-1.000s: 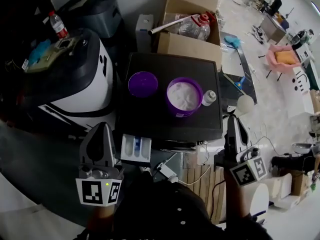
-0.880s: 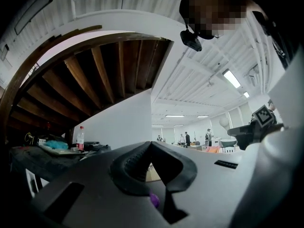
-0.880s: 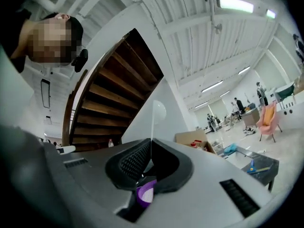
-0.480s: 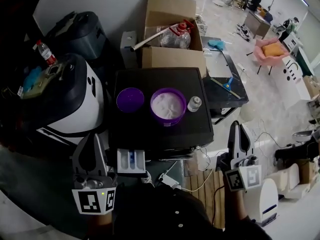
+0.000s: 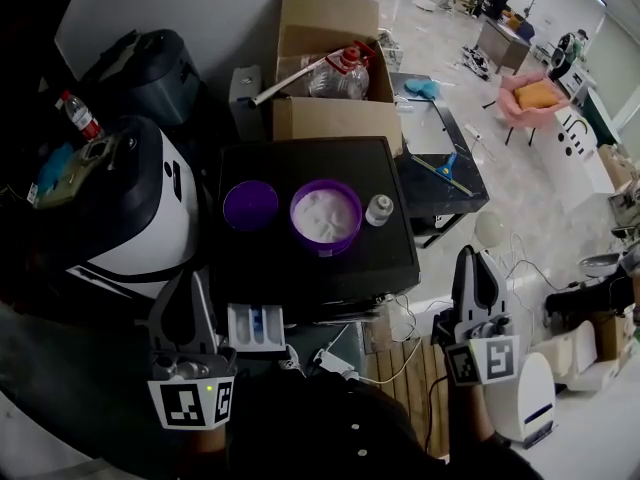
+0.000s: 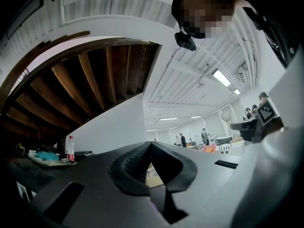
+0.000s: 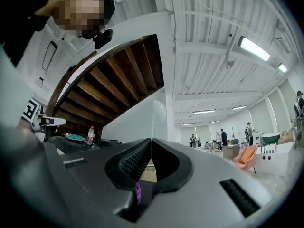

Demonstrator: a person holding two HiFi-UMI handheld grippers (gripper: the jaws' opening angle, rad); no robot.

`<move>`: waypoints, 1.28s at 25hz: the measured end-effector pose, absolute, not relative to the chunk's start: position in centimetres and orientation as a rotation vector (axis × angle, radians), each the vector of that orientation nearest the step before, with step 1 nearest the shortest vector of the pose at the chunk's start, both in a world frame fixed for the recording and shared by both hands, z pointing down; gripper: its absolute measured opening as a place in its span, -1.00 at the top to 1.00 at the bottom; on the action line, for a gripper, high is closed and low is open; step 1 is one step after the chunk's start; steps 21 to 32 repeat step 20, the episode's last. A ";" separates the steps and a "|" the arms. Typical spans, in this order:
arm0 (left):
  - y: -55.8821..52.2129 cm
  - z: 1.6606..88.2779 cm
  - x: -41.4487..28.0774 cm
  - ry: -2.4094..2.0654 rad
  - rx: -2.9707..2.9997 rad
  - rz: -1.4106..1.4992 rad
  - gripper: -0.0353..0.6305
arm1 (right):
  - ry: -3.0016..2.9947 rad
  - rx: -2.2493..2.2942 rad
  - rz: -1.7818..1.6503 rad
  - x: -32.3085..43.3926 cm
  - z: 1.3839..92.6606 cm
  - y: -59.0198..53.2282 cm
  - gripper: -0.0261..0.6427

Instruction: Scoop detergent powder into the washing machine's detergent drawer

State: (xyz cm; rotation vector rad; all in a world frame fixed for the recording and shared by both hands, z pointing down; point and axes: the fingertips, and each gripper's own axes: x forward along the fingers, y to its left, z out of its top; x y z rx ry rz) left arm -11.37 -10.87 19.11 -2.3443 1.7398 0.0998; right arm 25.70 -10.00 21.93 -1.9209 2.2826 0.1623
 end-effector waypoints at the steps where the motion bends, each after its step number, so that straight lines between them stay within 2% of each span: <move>1: -10.9 19.2 -11.4 1.741 -2.347 0.100 0.85 | 2.285 -1.925 0.167 25.6 21.9 -10.1 0.83; 32: -11.4 20.2 -11.4 1.751 -2.362 0.105 0.85 | 2.322 -1.877 0.175 23.9 21.3 -11.1 0.82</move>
